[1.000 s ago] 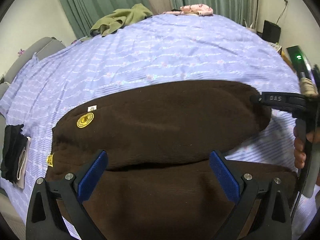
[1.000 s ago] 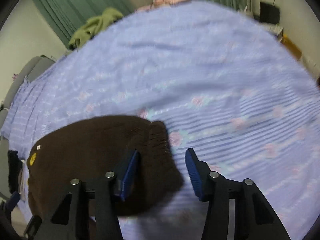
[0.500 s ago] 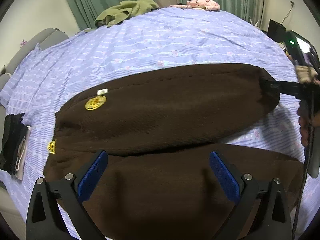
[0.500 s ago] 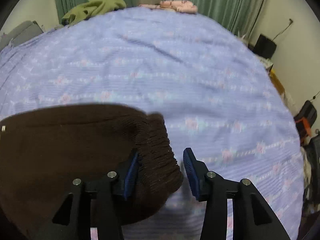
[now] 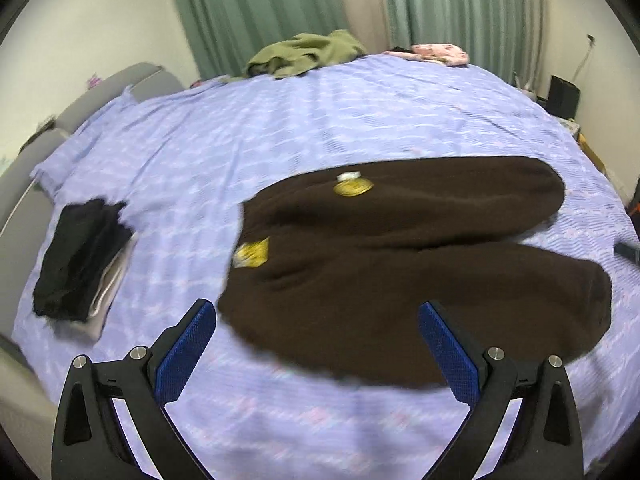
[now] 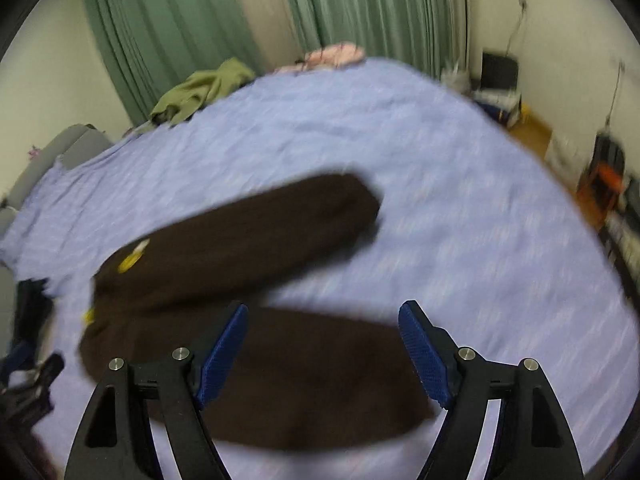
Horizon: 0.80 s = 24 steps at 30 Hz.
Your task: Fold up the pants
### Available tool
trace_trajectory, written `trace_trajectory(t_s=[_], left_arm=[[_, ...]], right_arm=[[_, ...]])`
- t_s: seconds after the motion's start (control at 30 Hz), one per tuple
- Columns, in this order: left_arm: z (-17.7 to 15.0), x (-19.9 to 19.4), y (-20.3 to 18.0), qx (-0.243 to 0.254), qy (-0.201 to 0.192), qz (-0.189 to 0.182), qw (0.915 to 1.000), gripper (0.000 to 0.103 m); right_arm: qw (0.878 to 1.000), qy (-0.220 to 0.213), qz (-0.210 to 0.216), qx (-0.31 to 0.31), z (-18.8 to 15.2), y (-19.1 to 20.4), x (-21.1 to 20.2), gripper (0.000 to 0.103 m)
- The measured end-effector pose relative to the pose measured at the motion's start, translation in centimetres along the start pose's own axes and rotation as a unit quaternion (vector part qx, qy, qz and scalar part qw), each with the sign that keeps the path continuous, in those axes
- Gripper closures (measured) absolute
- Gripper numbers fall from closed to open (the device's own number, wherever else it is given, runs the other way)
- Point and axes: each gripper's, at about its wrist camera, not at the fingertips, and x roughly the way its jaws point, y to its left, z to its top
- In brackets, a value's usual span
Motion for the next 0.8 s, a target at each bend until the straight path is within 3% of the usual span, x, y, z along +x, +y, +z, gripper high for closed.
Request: trace_trajectory(t_s=[0.17,0.3,0.4,0.6,0.63,0.67,0.73,0.8], left_arm=[[-3.5,2.1,3.8,-0.039,0.044,-0.016,0.9981,0.000],[-5.6,5.7,5.5,-0.095,0.085,-0.068,0.9894,0.000],[-6.2,9.0,5.5,-0.142,0.114,-0.108,0.9773,0.000],[-5.5,13.6,4.7,-0.176,0.130,-0.163,0.9619,0.002],[-5.4,14.5,4.7,-0.178,0.136,-0.170,0.9597,0.007],[-5.4,15.4,4.6,-0.179,0.147,-0.176,0.9568,0.016],[-5.2,16.4,4.5,-0.191,0.160,-0.189,0.9497,0.022],[-4.9,16.2,4.6,-0.186,0.154,-0.192,0.9512,0.040]], right_arm=[[0.997,0.054,0.027,0.046,-6.2,1.7,1.3,0.025],[0.991,0.062,0.035,0.113,-10.1,1.2,3.2,0.025],[0.985,0.048,0.021,0.162,-11.3,0.3,4.6,0.025],[0.975,0.044,0.007,0.219,-11.9,-0.4,7.9,0.025],[0.973,0.045,0.004,0.225,-12.0,-0.5,8.5,0.026],[0.973,0.046,-0.005,0.225,-12.0,-0.4,8.9,0.030],[0.974,0.049,-0.028,0.218,-11.7,-0.2,9.2,0.041],[0.976,0.048,-0.042,0.208,-11.3,0.1,8.9,0.065]])
